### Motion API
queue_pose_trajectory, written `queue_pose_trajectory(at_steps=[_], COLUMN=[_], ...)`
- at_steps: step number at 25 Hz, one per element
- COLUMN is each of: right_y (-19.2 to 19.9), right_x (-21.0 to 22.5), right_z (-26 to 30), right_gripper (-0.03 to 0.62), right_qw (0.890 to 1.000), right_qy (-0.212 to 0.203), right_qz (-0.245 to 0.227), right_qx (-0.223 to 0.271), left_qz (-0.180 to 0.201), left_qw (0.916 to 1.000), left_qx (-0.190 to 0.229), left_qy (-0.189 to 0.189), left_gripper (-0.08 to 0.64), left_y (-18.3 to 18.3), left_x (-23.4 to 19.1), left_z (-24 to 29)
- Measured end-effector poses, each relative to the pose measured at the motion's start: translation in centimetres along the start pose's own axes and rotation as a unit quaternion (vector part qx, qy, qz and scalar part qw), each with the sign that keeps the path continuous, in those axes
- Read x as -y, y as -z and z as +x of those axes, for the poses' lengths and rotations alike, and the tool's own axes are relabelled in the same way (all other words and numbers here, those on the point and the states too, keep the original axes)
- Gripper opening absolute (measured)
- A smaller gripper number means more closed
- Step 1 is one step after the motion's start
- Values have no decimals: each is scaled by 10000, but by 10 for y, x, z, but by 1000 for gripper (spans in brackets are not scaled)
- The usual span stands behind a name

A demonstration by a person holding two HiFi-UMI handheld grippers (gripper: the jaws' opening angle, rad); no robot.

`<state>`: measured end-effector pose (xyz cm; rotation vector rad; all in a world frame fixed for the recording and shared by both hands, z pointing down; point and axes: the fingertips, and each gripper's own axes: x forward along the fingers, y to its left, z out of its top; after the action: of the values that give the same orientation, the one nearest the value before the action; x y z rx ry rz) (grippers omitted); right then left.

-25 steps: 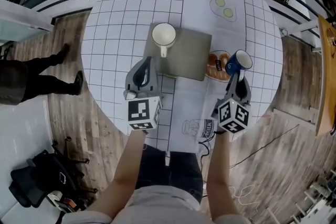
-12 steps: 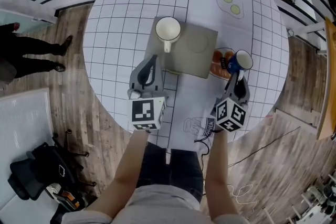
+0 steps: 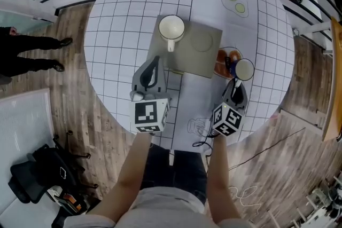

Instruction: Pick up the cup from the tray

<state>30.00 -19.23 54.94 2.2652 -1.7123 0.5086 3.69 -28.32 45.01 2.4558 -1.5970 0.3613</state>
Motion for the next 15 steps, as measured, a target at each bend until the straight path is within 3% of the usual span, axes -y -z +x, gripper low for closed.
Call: queue_pose_trajectory(at_steps=[6, 7, 9, 15], right_y=[2, 1, -3, -55], right_x=[-1, -1, -1, -11], right_z=[0, -2, -6, -48], right_gripper=[72, 162, 234, 241], right_qw=[9998, 9998, 9996, 9953], right_qy=[188, 172, 143, 225], right_qz=[-65, -20, 109, 102], right_qx=[28, 72, 231, 937], left_qz=[-17, -17, -22, -96], left_qw=[10000, 10000, 10000, 9997], left_qx=[32, 35, 33, 223], left_qy=[-3, 8, 29, 67], left_gripper=[6, 6, 6, 5], left_y=[0, -1, -2, -14], left_x=[0, 0, 0, -3], left_z=[-1, -1, -2, -8])
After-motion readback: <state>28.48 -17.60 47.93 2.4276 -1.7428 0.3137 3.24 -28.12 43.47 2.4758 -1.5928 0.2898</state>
